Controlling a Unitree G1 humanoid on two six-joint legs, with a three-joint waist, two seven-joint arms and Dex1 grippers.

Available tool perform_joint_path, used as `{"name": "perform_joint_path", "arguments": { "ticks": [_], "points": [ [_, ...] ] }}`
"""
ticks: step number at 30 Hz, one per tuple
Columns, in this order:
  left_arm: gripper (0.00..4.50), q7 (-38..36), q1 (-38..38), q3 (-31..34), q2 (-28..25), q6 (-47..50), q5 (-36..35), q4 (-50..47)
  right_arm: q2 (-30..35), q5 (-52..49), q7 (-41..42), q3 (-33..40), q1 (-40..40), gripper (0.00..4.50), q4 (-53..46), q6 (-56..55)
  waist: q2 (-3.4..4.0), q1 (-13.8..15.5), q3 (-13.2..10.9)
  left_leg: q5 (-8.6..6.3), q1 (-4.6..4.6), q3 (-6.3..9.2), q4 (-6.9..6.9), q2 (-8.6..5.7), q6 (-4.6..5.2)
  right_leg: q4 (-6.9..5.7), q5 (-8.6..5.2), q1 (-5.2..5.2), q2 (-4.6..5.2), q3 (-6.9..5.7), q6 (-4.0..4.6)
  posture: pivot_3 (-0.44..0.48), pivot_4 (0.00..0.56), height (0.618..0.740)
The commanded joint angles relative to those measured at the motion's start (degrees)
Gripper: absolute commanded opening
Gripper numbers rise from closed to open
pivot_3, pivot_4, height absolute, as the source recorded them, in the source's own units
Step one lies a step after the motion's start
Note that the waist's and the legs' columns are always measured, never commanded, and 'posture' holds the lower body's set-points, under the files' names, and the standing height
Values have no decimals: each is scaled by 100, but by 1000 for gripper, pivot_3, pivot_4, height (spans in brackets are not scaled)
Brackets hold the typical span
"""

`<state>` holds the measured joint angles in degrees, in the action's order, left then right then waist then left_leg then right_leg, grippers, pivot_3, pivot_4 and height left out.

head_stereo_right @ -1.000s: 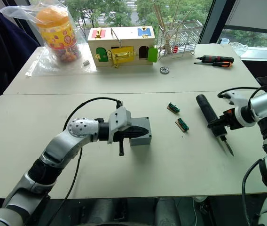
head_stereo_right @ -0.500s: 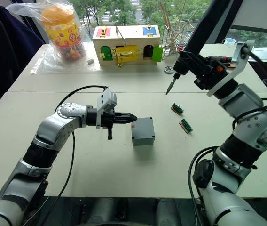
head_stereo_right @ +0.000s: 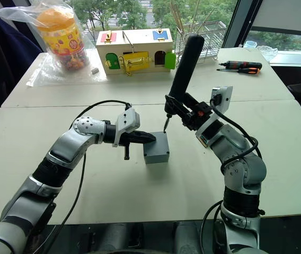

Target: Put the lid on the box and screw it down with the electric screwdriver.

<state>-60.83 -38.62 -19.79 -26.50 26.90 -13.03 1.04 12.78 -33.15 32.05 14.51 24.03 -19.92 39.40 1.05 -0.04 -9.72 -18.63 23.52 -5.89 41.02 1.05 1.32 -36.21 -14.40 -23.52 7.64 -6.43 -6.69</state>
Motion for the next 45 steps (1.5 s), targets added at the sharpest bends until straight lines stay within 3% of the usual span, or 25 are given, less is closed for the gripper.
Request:
{"name": "perform_joint_path", "arguments": {
  "ticks": [1, 11, 27, 45],
  "points": [
    [0, 7, 140, -48, -38, 128, 62, -135, 144, -18, 85, -80, -3, 1805, -94, -376, 0, 2, 0, 0, 0, 0, -1, 0, 0, 0, 0, 0, 0, 0, 0, 0, 150, 711],
    [0, 117, 279, 2, 19, 224, 39, -281, 255, 54, 53, -393, -41, 1805, 214, -725, 0, -2, 0, 0, -1, 6, -1, 2, 1, 0, 0, 0, 0, 1, 0, 0, 150, 711],
    [0, 148, 285, -7, 64, 166, 75, -227, 570, -472, -202, -250, 249, 1805, -145, -558, 0, 52, 0, -1, -1, 8, 0, 4, 2, 0, 0, -1, 0, 2, 0, 0, 150, 711],
    [0, 198, 298, 32, 28, 114, 100, -185, 657, -66, -74, -707, -21, 1805, 244, -1007, -1, 63, 1, -1, -3, 9, 2, 4, 3, -2, 0, 0, 1, 3, 0, 0, 150, 711]
  ]
}}
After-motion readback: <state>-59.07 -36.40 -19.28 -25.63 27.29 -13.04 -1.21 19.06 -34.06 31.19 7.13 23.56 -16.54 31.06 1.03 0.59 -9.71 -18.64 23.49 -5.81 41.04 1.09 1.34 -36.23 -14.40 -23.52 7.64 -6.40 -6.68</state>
